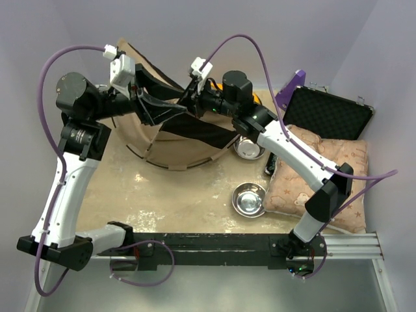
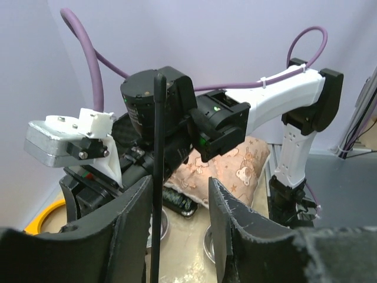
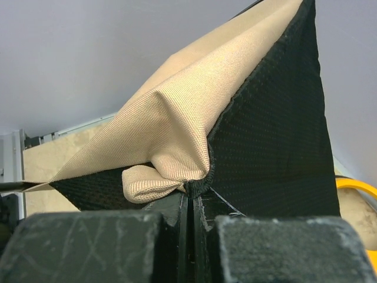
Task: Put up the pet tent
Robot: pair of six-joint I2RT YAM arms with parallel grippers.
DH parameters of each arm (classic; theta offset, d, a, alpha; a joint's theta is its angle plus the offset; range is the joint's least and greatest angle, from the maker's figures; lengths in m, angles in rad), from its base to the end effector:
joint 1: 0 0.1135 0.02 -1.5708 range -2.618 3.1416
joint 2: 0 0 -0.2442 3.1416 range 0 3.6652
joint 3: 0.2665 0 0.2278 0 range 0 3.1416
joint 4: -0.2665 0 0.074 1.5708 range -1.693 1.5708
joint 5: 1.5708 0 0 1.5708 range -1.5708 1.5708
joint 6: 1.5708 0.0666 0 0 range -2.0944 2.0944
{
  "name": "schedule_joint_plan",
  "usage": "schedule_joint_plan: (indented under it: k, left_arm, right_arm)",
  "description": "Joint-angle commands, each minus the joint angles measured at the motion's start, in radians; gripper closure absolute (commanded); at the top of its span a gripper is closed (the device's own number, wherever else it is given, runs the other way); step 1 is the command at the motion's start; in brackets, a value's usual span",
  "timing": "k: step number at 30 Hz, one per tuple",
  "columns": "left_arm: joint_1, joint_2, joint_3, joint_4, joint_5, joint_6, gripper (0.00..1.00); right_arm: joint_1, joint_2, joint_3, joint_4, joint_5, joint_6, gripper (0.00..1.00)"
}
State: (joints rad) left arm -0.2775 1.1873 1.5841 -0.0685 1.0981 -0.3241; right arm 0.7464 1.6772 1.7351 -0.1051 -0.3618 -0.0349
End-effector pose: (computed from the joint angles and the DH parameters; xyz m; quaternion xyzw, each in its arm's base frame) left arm 0.1827 -0.1137 0.5139 0.4127 0.5062 -0.4956 0.5725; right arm 0.2762 0.2875 0.4225 -0.3859 0.6109 0.3585 0.5911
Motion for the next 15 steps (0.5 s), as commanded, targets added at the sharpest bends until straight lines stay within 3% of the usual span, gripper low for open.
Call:
schedule_joint_plan:
  k: [1,6,12,15]
  left_arm:
    - [-0.008,0.023,0.045,0.102,-0.026,-0.095,0.57]
    - [-0.008,0.035,0.04,0.073,-0.032,-0.084,0.61]
    - [-0.008,0.054,0.043,0.026,-0.049,-0.078,0.6]
    - [-0.008,0.066,0.071,0.03,-0.032,-0.087,0.7]
  right_arm:
    - [0.007,-0.022,0.035,0.067,-0.025,0.027,1.0]
    - [0.007,-0.031,0.021,0.079,-0.035,0.058,1.0]
    - [0.007,-0.033,0.011,0.085,-0.043,0.056,1.0]
    - [0.007,-0.031,0.004,0.09,-0.042,0.055,1.0]
